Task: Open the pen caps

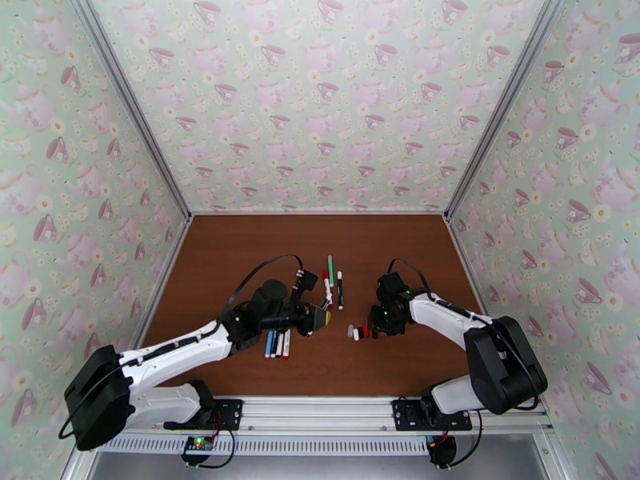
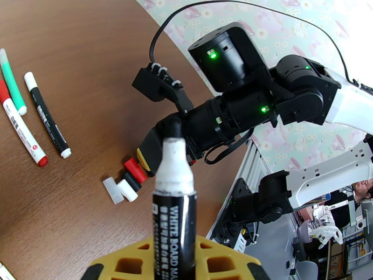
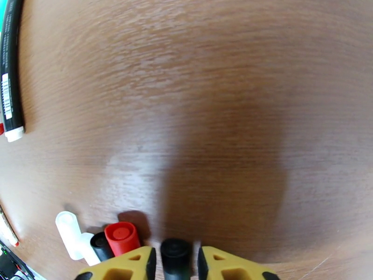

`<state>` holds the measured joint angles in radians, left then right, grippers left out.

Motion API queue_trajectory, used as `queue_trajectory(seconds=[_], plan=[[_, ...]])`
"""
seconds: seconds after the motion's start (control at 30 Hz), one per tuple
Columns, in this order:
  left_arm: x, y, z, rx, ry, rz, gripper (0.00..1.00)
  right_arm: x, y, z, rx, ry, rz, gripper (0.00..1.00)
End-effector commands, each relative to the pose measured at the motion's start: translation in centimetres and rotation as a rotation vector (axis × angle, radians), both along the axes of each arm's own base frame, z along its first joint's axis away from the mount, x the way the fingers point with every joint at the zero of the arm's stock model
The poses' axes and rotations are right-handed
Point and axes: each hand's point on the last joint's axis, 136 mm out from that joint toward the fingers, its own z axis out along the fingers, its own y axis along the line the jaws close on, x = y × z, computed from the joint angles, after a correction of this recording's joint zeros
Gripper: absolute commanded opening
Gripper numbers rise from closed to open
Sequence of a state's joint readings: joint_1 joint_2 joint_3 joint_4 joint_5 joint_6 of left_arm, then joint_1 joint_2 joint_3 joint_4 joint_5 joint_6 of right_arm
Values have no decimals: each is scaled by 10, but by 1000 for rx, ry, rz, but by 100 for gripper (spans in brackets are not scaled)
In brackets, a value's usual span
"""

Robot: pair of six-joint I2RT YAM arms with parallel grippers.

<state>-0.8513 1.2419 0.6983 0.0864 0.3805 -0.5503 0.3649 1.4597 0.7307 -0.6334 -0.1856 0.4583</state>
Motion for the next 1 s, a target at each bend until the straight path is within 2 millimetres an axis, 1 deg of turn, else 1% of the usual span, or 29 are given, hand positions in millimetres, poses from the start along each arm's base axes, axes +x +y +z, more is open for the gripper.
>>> queue_trajectory(seconds=[0.0,0.1,0.2,0.47,0.57,0.7,0.97], plan=[[3,-7,14,-31,-10,-15,0,8,2,10,11,-44,0,33],[2,-8,13,-31,-6,-20,0,4,-1,10,2,-37,-5,34],[2,-9,13,-31,-7,-25,0,3,-2,10,4,-42,-8,28],[2,-9,14,-31,-6,-23,0,3,1,7,4,-35,4,23],[2,-8,14,-28,-7,-20,0,4,2,6,-4,-35,9,24],[1,-7,13,-25,-6,-18,0,3,1,4,-21,-28,15,30],[0,-8,13,-23,-5,-21,0,2,4,-2,-50,-23,33,27]])
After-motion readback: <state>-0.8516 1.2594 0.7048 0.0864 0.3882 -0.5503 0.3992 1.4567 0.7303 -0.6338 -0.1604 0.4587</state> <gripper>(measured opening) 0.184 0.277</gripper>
